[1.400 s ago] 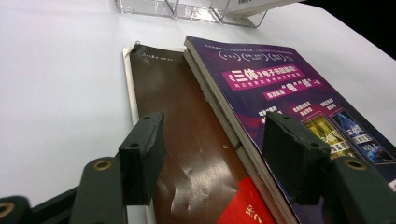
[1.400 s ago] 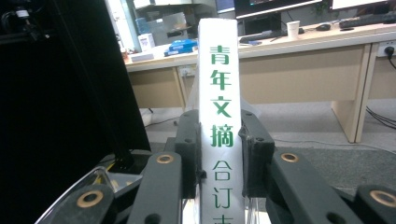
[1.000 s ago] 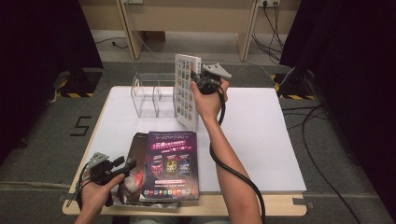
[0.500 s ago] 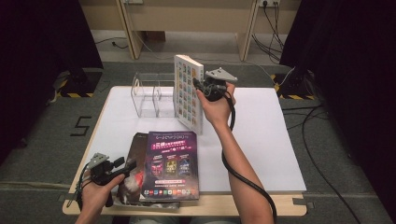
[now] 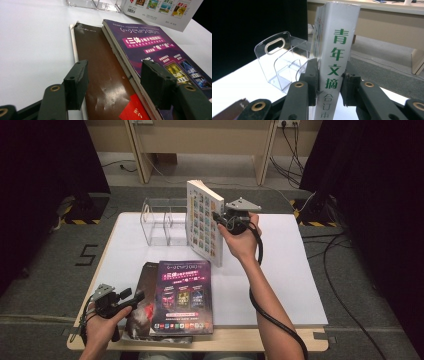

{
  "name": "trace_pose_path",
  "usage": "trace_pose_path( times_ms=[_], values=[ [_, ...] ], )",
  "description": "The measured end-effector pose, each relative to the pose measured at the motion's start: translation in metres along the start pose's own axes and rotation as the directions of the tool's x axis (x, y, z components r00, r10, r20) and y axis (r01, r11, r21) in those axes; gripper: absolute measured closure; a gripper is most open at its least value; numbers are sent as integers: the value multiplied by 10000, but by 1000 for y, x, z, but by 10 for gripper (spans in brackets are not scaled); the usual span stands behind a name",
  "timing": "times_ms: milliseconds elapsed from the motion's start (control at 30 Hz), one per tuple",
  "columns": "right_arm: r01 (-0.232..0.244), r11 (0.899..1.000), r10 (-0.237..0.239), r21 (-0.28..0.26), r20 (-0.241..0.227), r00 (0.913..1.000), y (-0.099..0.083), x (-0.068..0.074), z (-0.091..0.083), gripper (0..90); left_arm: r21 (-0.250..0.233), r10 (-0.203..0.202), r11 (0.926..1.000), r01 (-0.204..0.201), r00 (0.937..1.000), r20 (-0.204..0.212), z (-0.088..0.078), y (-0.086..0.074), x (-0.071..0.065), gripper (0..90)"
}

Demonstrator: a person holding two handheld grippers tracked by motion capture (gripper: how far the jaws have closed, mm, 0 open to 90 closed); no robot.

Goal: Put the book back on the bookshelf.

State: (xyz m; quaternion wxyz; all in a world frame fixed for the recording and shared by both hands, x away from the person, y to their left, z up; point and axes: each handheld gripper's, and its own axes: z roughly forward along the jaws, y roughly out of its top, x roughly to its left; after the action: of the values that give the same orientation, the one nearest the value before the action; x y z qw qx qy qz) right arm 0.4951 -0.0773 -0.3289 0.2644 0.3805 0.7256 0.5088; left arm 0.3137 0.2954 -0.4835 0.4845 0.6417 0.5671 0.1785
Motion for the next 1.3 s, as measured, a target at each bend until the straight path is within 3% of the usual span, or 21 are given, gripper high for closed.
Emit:
trace_pose_path(
  times_ms=[233,467,767,1300],
  values=[
    [198,9998,-198,90,-19,9998,-9,-3,-9,709,-1,1,10000,-1,10000,0,0,0,0,383],
    [302,9994,-302,-158,25,9995,-17,0,-16,711,6,-14,10000,14,10000,11,0,0,-1,383],
    [873,9962,-870,-74,348,9956,-11,-4,-10,714,53,-1,10000,1,10000,84,1,-1,-2,382],
    [564,9983,-563,115,-111,9984,-27,-9,-24,707,144,27,9999,-29,9999,123,4,-2,-4,384]
  ],
)
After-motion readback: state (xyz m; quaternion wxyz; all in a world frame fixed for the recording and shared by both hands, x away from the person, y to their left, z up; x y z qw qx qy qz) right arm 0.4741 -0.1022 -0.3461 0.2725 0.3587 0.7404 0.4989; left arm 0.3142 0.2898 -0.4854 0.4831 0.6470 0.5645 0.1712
